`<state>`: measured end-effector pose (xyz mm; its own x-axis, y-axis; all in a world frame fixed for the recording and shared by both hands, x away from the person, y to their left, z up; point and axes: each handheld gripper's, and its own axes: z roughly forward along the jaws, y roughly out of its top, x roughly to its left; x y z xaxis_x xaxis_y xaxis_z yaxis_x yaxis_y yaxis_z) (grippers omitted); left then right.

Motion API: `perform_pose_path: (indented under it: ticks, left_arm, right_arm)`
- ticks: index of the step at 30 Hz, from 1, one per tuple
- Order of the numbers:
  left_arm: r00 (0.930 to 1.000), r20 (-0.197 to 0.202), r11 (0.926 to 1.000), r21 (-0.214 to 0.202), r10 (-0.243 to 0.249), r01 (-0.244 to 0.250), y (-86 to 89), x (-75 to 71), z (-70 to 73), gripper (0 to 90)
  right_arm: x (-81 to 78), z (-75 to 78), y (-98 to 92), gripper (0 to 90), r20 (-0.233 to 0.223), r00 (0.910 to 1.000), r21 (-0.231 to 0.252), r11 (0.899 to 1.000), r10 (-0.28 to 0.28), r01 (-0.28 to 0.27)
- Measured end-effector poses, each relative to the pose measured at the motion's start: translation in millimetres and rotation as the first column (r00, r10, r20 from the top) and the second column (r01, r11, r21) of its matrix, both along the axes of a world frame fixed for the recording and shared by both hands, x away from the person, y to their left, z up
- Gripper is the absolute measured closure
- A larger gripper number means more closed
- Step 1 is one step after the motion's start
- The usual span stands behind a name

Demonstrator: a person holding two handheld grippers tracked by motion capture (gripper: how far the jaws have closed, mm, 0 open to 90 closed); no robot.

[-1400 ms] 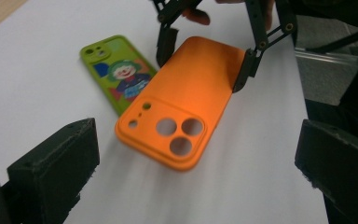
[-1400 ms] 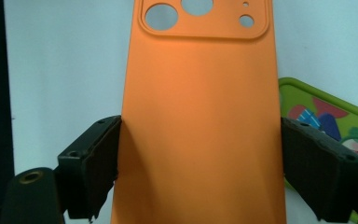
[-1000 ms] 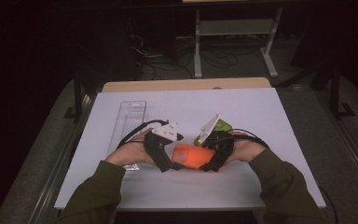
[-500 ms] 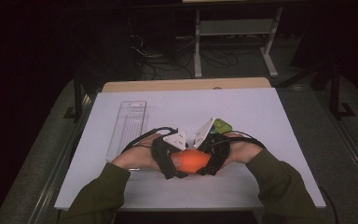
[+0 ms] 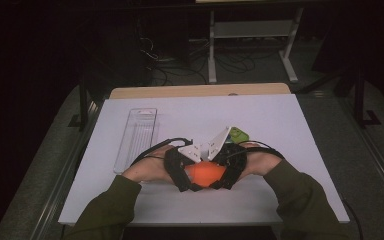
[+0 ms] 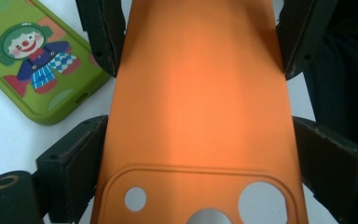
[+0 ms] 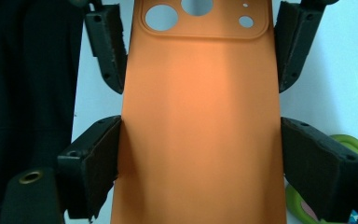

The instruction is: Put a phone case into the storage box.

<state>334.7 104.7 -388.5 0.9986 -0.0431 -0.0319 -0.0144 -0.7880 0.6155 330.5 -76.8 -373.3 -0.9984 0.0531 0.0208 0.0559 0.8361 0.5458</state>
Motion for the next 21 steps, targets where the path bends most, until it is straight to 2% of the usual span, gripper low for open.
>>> perform_pose_path:
  ticks: [2, 6, 8, 10, 13, 14, 15, 16, 17, 19, 20, 21]
  left_arm:
    - [0.9997, -0.022, 0.9999, -0.012, 0.005, -0.005, 0.4, -0.1, 0.1, 13.5]
    - [0.9996, -0.027, 0.9999, -0.009, 0.005, -0.005, 0.6, -0.3, -0.2, 14.6]
    - [0.9998, -0.018, 1.0, 0.001, 0.007, -0.006, 1.3, 0.0, 0.6, 15.1]
    - [0.9994, -0.032, 0.9999, -0.003, 0.015, -0.016, 1.8, 0.7, 1.2, 15.3]
    - [0.9988, -0.024, 0.9991, 0.007, 0.041, -0.041, 3.3, 1.4, 2.6, 15.5]
    - [0.9987, -0.023, 0.9989, 0.012, 0.045, -0.045, 4.2, 2.4, 3.2, 15.4]
    - [0.9978, -0.027, 0.9982, 0.004, 0.06, -0.06, 5.0, 2.2, 3.2, 15.4]
    - [0.9969, -0.03, 0.9974, 0.005, 0.072, -0.072, 6.0, 2.8, 3.5, 15.4]
    - [0.9951, -0.037, 0.9958, 0.002, 0.091, -0.091, 6.7, 3.1, 3.4, 15.4]
    - [0.991, -0.038, 0.9917, -0.001, 0.128, -0.129, 8.1, 4.0, 3.3, 15.4]
    - [0.9886, -0.042, 0.9894, 0.002, 0.145, -0.145, 9.0, 5.3, 3.4, 15.4]
    - [0.9863, -0.048, 0.9874, -0.006, 0.158, -0.158, 9.6, 5.6, 2.7, 15.4]
  right_arm:
    - [0.0, 0.1, 0.0, 15.2, 0.001, 1.0, 0.003, 1.0, 0.002, -0.002]
    - [-0.2, -0.2, 0.1, 15.1, 0.006, 0.9999, 0.007, 1.0, 0.009, -0.009]
    - [-0.4, -0.5, 0.3, 15.0, 0.015, 0.9998, 0.012, 1.0, 0.012, -0.012]
    - [0.4, -0.6, -0.1, 14.6, 0.008, 0.9999, 0.019, 1.0, 0.006, -0.006]
    - [1.2, -0.2, -3.5, 10.9, -0.012, 0.9998, 0.054, 0.998, -0.017, 0.017]
    - [1.8, 1.8, -5.9, 6.5, 0.005, 0.9996, 0.053, 0.998, -0.029, 0.029]
    - [2.5, 2.7, -8.3, 5.0, -0.007, 0.999, 0.067, 0.997, -0.044, 0.045]
    - [3.7, 5.4, -14.3, 2.2, -0.003, 0.9964, 0.097, 0.992, -0.085, 0.085]
    - [3.7, 5.4, -14.3, 2.2, -0.003, 0.9964, 0.097, 0.992, -0.085, 0.085]
    - [5.1, 7.9, -22.1, 2.0, -0.008, 0.9908, 0.12, 0.984, -0.135, 0.135]
    - [5.8, 8.9, -30.4, 2.0, -0.035, 0.9797, 0.139, 0.97, -0.198, 0.201]
    - [6.2, 8.7, -34.0, 2.0, -0.032, 0.9759, 0.146, 0.965, -0.216, 0.218]
